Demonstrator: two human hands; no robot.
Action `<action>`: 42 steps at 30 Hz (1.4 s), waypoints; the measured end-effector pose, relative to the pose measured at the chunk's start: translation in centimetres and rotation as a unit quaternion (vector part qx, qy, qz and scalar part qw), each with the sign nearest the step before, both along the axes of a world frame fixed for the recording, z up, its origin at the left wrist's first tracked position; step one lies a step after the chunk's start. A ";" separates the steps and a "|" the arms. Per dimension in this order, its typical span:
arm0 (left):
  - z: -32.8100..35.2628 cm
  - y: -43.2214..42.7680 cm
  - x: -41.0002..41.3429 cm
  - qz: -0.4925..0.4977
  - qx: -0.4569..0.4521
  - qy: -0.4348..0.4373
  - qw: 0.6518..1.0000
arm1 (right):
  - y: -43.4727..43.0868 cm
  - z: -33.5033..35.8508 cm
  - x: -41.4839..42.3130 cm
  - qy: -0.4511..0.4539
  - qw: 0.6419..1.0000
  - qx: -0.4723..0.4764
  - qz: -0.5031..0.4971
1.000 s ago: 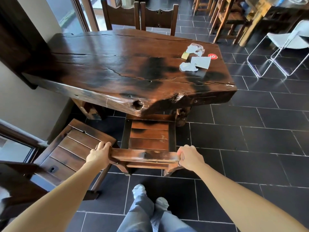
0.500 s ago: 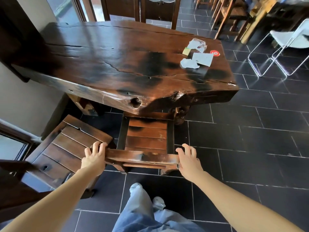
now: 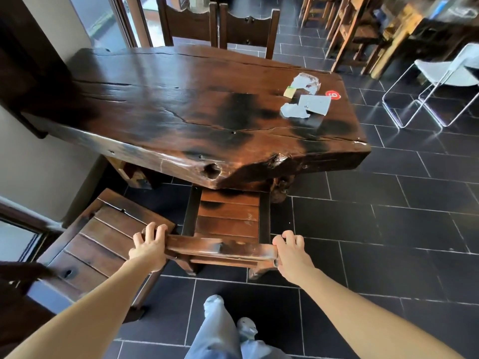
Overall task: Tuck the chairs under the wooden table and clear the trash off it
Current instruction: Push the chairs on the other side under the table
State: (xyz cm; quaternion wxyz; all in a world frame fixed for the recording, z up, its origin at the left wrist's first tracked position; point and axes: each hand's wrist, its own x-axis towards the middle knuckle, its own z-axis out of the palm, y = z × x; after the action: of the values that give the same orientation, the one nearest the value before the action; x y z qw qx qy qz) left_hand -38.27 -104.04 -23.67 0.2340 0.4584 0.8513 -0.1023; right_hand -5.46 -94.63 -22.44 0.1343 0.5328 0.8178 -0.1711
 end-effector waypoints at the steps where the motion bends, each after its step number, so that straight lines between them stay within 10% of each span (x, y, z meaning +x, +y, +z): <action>1: 0.1 0.0 0.0 -0.002 -0.002 0.000 1.000 | 0.0 0.0 -0.1 -0.003 1.000 0.001 -0.001; 33: 2.2 -2.2 2.2 0.006 -0.015 -0.029 0.999 | -0.8 1.5 0.6 -0.084 0.992 -0.083 0.032; 42: 5.4 -2.0 1.3 -0.032 -0.010 -0.069 0.997 | 1.4 3.0 -2.6 -0.255 0.952 -0.124 0.118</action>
State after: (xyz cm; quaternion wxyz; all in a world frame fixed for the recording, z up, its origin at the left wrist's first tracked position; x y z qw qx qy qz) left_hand -36.99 -106.02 -18.27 0.2938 0.4893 0.8166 -0.0865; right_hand -8.04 -93.27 -19.45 0.4232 0.4377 0.7853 -0.1126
